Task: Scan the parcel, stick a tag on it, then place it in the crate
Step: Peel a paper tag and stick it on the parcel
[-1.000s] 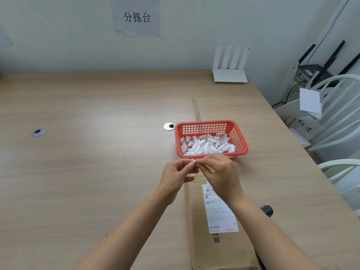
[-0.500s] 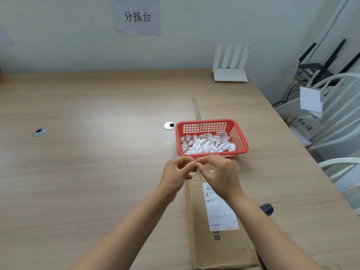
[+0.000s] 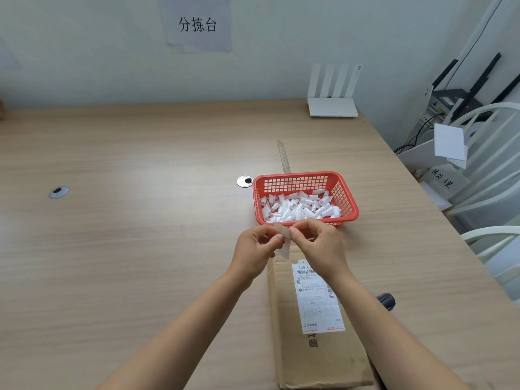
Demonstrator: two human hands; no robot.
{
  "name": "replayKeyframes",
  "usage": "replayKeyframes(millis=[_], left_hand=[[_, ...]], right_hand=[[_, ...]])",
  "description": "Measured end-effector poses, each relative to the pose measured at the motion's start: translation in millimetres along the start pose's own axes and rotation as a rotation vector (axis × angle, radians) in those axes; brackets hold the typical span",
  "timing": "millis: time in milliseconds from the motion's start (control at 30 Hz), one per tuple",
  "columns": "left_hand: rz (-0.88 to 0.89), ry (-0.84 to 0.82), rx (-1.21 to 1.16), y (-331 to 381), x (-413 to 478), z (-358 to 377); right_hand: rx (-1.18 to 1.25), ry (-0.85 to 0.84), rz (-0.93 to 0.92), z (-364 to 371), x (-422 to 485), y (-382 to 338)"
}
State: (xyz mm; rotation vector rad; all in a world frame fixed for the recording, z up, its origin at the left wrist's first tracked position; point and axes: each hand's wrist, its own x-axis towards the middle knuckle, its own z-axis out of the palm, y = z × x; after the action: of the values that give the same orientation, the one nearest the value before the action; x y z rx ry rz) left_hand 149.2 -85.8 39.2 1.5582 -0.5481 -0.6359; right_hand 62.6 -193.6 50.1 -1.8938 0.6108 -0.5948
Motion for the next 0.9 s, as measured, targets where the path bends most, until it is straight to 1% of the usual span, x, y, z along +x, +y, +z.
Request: replayKeyframes(millis=[167,367,600,667,767,900], left_hand=[[-0.102,0.071,-0.02,-6.1,20.2,3.6],[-0.17,0.123,-0.002,-13.8,57.4,12.3],[-0.228,0.226,0.08,-24.2,104.5,18.6],[-0.249,0.248,0.142,-27.8,120.4,20.0],[-0.269,0.264,0.232,-32.4,144.5,22.7],[-0.251,0.22,0.484,-40.7,168.7,21.9]], right_hand=[[0.112,0.155,0.108,-14.6,14.1,10.0],[0.274,0.407,0.207,-45.9,38.6,24.5],[0.42,0.6,0.222,-76.6,58.7,33.8],[0.426,0.603,0.219,-79.5,61.3,34.7],[0.422,0.555,0.226,-72.7,61.8,37.0],[0.44,0.474,0.22,-55.3,60.9,41.8]])
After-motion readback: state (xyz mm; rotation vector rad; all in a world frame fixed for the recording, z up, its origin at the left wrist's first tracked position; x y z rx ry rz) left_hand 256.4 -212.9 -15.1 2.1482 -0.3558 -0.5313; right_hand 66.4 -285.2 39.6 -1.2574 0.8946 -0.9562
